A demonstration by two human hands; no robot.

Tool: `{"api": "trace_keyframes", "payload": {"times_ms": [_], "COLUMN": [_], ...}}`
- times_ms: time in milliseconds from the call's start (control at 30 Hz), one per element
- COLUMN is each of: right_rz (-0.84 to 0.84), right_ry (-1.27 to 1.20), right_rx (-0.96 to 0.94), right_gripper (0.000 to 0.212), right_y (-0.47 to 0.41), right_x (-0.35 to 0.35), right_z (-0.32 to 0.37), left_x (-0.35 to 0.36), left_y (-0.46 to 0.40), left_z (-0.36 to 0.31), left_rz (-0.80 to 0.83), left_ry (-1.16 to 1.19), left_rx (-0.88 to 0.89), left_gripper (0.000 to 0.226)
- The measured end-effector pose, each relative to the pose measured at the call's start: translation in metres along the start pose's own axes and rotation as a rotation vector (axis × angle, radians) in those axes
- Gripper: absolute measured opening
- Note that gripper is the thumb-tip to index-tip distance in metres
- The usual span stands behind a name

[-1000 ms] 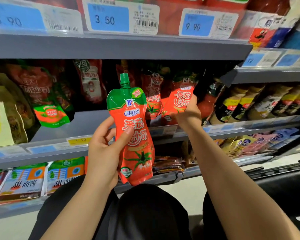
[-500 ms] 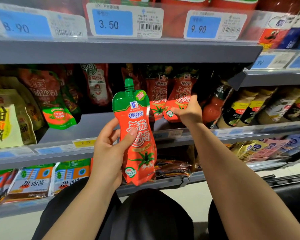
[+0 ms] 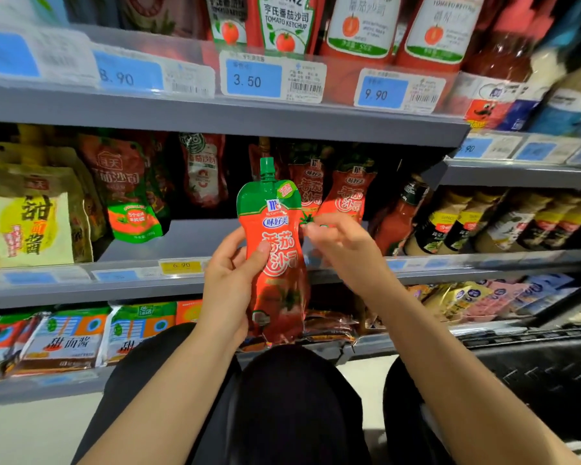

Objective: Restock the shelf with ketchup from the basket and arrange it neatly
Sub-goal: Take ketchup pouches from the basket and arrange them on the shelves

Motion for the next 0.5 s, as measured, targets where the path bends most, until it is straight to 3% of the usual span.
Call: {"api": "trace_keyframes", "payload": {"times_ms": [67,133,233,333,400,500], "right_rz": [0.196,0.126,0.015,-0.120,-0.225,-0.350], "right_ry": [-0.046,-0.079,-0.177,-0.316,-0.428,-0.491], "right_rx": [-0.034,-0.034,0.041,0.100,0.106,0.051], "right_gripper": [0.056,0.058,0.047,0.041,0.040,0.035], "right_y": [0.029,0.036,0.040,0.039,0.029,0.010], "right_x": [0.030,0.029,0.017,-0.004,-0.022,-0.040], "right_z": [0.010,0.006,-0.005,-0.011,-0.011,-0.003], "left_x": [0.007,0.015,0.021,0.021,0.004,-0.034], "left_y": [0.004,0.008,0.009,0.003,-0.011,-0.040], "left_z": [-0.006,-0.005,0.003,-0.004,-0.021,-0.051], "left_rz": [0.052,0.110,0.190,0.289,0.230,0.011], "left_ry": [-0.034,-0.059,-0.113,-0.369,-0.518,-0.729], "left_rx": [0.058,0.069,0.041,0.172,0.320,0.549], "left_gripper": [0.029,0.034,0.037,0.040,0.038,0.020]}}
Point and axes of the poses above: each hand's wrist, its own y-axis away from the middle knuckle, its own x-axis out of the palm, z = x × y, the point moved 10 cm from there along -y, towards the middle knuckle, and after that the axes turned 11 degrees about -z, right-handed, at the moved point
